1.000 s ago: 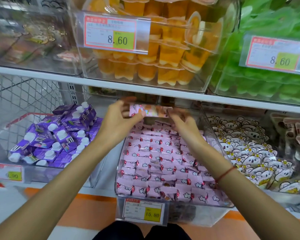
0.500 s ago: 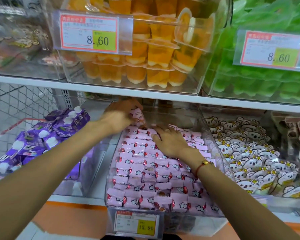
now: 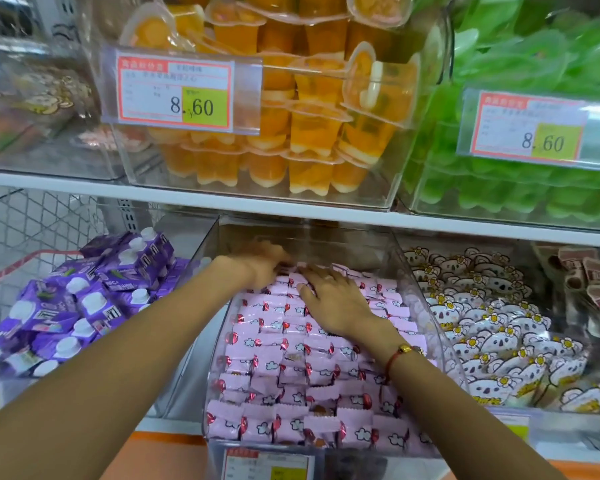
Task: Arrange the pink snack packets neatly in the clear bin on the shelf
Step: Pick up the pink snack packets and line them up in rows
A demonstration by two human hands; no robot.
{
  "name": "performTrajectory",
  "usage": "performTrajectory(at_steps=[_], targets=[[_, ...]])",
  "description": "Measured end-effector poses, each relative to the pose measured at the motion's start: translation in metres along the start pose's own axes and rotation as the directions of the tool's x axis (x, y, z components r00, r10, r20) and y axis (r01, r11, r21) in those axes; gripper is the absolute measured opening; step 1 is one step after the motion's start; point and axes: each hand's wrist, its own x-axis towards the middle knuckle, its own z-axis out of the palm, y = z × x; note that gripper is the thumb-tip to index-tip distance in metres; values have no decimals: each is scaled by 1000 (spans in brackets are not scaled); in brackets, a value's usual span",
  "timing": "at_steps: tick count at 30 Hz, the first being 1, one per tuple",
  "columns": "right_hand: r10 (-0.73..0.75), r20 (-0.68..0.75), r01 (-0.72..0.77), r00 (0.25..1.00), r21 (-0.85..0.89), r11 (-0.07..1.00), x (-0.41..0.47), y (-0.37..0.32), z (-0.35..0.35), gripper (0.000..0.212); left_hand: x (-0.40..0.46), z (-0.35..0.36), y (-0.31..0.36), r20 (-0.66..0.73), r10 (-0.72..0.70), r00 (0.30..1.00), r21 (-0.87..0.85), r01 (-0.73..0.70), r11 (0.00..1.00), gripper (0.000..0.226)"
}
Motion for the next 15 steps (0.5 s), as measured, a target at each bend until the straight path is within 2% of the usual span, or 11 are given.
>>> performTrajectory(at_steps=[3, 6, 8, 12, 15], targets=[[34, -104, -22, 994, 117, 993, -3, -1, -10, 35, 3, 1, 0, 12, -39, 999, -42, 39, 998, 41], [67, -248, -44, 966, 96, 994, -8, 1, -21, 32, 8, -4, 3, -189, -42, 981, -98, 24, 995, 31], [19, -213, -8, 977, 50, 999, -10, 4, -23, 35, 12, -6, 5, -237, 2, 971, -93, -25, 995, 26], [14, 12, -14, 1000, -22, 1000, -14, 10, -10, 44, 22, 0, 16, -73, 37, 997, -95, -44, 995, 27], [33, 19, -33, 999, -25, 999, -13, 13, -6, 46, 22, 0, 17, -54, 45, 997, -79, -50, 996, 21]])
